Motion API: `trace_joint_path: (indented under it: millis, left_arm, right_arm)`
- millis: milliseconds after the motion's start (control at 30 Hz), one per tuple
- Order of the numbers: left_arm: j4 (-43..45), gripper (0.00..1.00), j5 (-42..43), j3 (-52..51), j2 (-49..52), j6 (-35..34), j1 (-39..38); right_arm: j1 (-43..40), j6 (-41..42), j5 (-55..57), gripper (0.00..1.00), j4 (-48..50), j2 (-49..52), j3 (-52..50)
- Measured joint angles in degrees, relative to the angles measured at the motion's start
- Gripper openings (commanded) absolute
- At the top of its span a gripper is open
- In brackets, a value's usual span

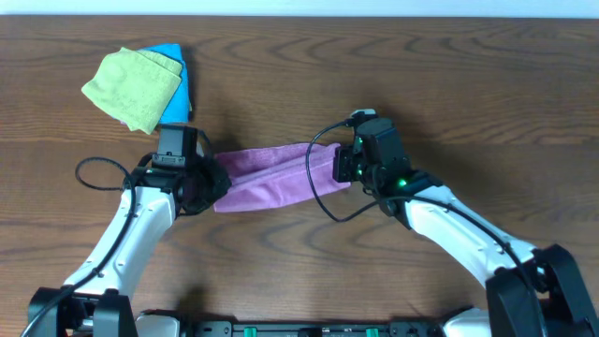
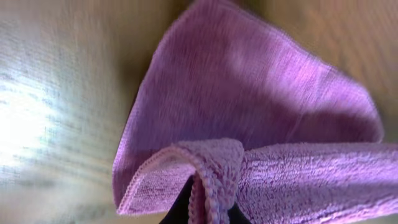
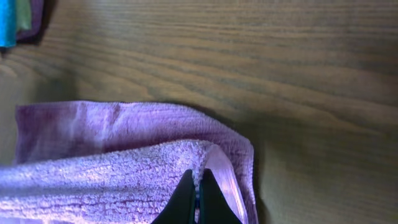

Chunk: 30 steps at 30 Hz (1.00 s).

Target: Fold the cloth

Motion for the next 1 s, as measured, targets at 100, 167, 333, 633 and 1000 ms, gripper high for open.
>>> trace_joint_path:
  millis: [100, 167, 333, 633, 1000]
  left_arm:
    - [3.2, 0.06, -0.9, 0.0, 1.1, -0.4, 0.0]
    - [4.7, 0.06, -1.5, 0.0, 2.7, -0.5, -0.1]
    - [8.5, 0.06, -2.2, 0.0, 6.9, -0.7, -0.1]
    - [14.7, 0.06, -2.5, 0.0, 12.3, -0.7, -0.1]
    - [16.1, 0.06, -3.9, 3.5, 12.5, -0.2, -0.4]
  right_arm:
    - [-0.3, 0.0, 0.2, 0.01, 1.1, 1.6, 0.1]
    - [-0.5, 0.0, 0.2, 0.01, 2.0, 3.9, 0.7]
    - [-0.6, 0.0, 0.7, 0.01, 2.2, 7.6, 2.8]
    - [-0.6, -0.1, 2.3, 0.01, -0.7, 8.1, 3.6]
    - [-0.6, -0.1, 4.1, 0.01, -0.9, 8.1, 3.7]
